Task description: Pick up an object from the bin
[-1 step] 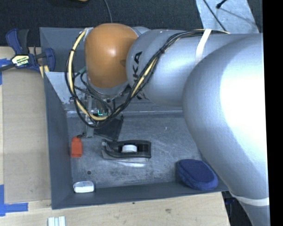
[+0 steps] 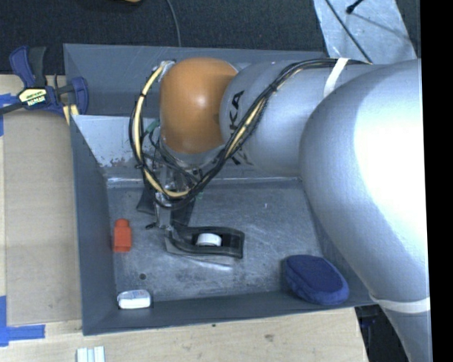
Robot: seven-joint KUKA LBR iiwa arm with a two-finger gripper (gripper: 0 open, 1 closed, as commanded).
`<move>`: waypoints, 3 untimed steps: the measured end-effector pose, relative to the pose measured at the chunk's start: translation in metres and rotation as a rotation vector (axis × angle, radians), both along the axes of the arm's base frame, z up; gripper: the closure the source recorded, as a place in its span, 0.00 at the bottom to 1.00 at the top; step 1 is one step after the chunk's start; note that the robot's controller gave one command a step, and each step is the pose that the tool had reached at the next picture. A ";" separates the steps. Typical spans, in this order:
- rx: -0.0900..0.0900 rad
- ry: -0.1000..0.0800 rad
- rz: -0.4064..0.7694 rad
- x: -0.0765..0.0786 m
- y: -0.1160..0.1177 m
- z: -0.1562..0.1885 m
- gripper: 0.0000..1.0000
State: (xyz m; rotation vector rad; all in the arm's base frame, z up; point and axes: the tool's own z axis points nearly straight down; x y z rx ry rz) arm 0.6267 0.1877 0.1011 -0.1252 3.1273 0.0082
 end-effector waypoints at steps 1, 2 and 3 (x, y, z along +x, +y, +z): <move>0.000 0.005 -0.246 0.002 -0.054 0.001 0.00; -0.004 0.012 -0.367 -0.005 -0.053 0.005 0.00; -0.003 0.014 -0.479 -0.014 -0.052 -0.032 0.00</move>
Offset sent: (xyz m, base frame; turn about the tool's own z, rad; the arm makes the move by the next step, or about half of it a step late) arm 0.0000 -0.0546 -0.0011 0.2435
